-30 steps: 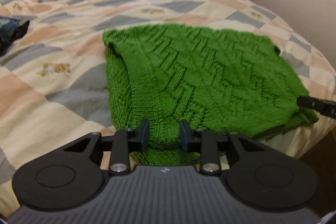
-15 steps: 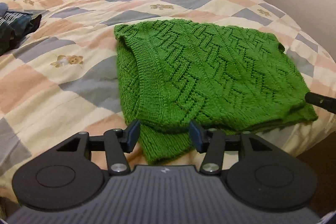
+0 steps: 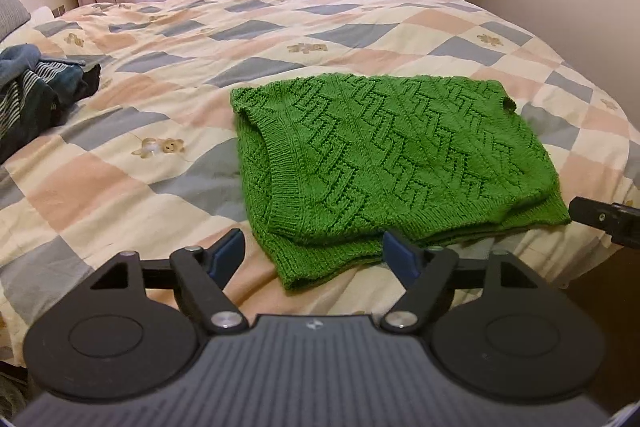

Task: Fold clothes
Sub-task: 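Open both grippers and pull back from the folded vest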

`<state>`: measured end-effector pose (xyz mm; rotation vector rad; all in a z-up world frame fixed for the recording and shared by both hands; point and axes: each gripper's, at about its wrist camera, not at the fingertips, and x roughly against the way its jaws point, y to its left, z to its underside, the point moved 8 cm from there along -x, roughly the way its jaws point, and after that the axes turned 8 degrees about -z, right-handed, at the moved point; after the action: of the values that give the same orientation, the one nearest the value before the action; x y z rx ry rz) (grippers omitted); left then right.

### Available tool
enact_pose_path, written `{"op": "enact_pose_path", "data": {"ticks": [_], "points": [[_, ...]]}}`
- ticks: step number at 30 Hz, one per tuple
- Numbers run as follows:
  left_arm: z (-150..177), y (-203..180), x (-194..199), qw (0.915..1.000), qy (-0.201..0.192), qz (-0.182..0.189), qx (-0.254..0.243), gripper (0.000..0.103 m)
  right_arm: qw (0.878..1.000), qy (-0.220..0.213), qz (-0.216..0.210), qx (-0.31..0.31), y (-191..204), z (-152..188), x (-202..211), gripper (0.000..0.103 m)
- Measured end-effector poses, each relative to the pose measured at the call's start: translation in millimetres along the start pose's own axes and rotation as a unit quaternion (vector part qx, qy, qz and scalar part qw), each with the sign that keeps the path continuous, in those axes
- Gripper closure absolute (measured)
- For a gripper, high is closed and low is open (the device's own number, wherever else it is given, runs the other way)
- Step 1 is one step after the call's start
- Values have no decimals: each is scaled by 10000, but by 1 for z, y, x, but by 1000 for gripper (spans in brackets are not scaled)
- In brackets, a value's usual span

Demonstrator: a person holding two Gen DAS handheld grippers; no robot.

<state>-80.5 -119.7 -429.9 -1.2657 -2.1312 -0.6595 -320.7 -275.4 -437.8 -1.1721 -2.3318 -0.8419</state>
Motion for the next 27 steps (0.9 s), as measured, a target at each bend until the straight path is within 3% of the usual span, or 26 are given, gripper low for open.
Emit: {"op": "enact_pose_path", "data": {"ticks": [5,15,27], "points": [[6,3,9,10000,8,-41,-39,22,9996,-191,-26,223,16,-4,17,2],[11,7,18,10000,-34,-34,-39,18,9980,-309,-15,552,37,-10,30,2],[15,3,5,9998,144,42,-90,15,9988,-134,71,468,30,-5,20,2]]}}
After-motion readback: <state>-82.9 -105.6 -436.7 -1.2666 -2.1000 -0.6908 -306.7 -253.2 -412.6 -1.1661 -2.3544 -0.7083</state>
